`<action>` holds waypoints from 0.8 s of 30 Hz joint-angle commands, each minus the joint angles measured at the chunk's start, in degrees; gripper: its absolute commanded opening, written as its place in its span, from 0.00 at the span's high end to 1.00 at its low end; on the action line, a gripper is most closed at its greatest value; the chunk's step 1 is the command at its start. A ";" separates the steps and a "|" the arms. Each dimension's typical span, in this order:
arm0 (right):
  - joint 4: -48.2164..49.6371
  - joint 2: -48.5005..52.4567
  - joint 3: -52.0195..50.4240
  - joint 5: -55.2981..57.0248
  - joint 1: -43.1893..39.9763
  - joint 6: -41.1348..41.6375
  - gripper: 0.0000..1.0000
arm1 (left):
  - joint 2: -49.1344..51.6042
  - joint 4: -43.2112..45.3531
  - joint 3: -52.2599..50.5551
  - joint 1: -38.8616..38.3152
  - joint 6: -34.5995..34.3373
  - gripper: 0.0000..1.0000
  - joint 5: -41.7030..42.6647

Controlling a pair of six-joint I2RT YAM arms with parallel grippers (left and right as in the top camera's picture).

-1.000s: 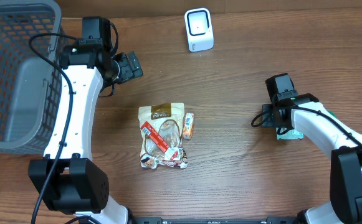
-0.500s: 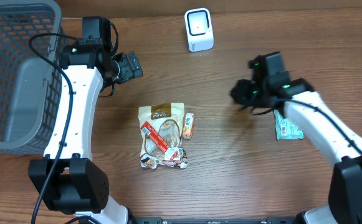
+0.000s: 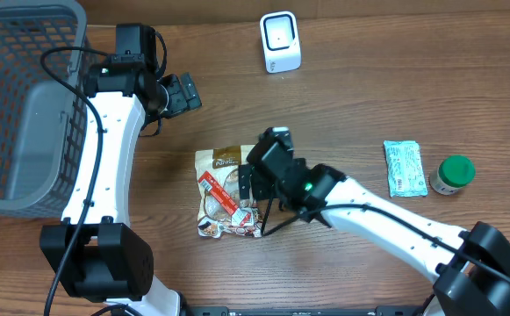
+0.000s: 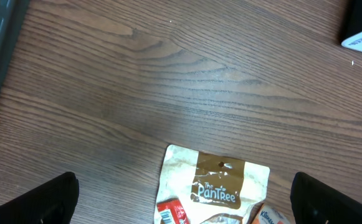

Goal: Scan the item barcode
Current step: 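Lower the right gripper over the orange snack stick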

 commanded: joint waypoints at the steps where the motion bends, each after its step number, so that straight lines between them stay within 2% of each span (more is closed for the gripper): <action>1: 0.61 0.50 0.66 4.11 0.74 0.52 0.24 | -1.14 -0.07 0.83 0.22 1.25 0.00 -0.31; 2: 1.05 0.50 0.66 4.11 0.70 1.33 0.30 | -1.14 -0.07 0.83 0.22 1.25 0.00 -0.31; 5: 3.43 0.50 1.73 2.82 -0.11 1.66 0.37 | -1.14 -0.07 0.83 0.22 1.25 0.00 -0.31; 10: -3.34 0.50 6.51 4.68 -1.03 1.79 0.44 | -1.14 -0.07 0.83 0.22 1.25 0.00 -0.31; 24: -4.68 8.92 6.58 5.88 -0.83 3.61 0.45 | -1.14 -0.07 0.83 0.22 1.25 0.00 -0.33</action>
